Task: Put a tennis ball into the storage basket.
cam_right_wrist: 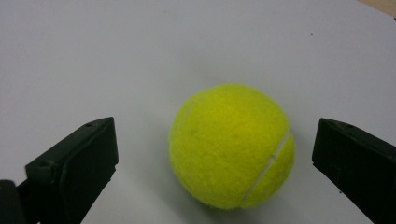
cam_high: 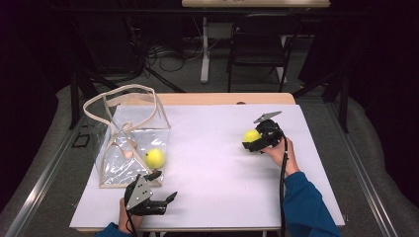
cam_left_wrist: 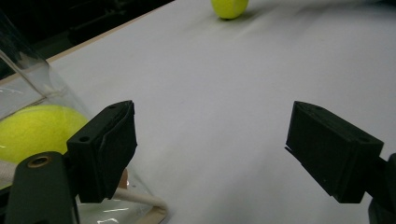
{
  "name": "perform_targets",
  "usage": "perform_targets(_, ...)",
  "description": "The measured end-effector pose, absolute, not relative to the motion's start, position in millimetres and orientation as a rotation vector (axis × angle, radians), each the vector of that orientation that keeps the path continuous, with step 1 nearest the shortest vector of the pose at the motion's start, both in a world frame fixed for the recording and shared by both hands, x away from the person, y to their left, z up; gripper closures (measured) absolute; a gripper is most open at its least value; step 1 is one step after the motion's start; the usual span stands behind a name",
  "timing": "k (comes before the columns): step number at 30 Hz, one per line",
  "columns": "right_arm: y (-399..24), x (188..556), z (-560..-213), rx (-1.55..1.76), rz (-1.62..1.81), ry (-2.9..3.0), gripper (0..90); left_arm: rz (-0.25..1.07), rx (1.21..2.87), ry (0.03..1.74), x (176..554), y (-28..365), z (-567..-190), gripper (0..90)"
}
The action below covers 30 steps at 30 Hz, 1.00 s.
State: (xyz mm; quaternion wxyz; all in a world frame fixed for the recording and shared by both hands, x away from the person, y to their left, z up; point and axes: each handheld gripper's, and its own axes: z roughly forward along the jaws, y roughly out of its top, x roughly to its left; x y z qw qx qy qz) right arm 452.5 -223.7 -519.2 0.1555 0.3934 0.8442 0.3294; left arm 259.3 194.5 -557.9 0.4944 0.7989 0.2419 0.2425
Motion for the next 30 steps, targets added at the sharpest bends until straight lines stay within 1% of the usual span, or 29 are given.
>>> perform_targets(18, -221.7, 464.1, -534.5, 1.184, 0.904, 2.419, 1.2, 0.584, 1.938, 0.579, 259.4, 194.9, -557.7, 15.9)
perform_targets(21, -222.4, 464.4, -535.5, 1.194, 0.890, 2.427, 3.6, 0.583, 1.941, 0.577, 259.6, 194.9, -557.5, 15.9)
perform_targets(23, -223.5, 464.2, -535.8, 1.189, 0.896, 2.432, 8.6, 0.582, 1.937, 0.578, 259.8, 194.8, -557.8, 15.9)
perform_targets(27, -224.7, 464.0, -536.6, 1.220, 0.887, 2.425, 14.1, 0.585, 1.936, 0.579, 259.5, 195.4, -557.7, 15.9)
perform_targets(30, -226.1, 464.7, -538.3, 1.220, 0.879, 2.431, 14.8, 0.580, 1.939, 0.580, 259.9, 195.1, -558.0, 15.9)
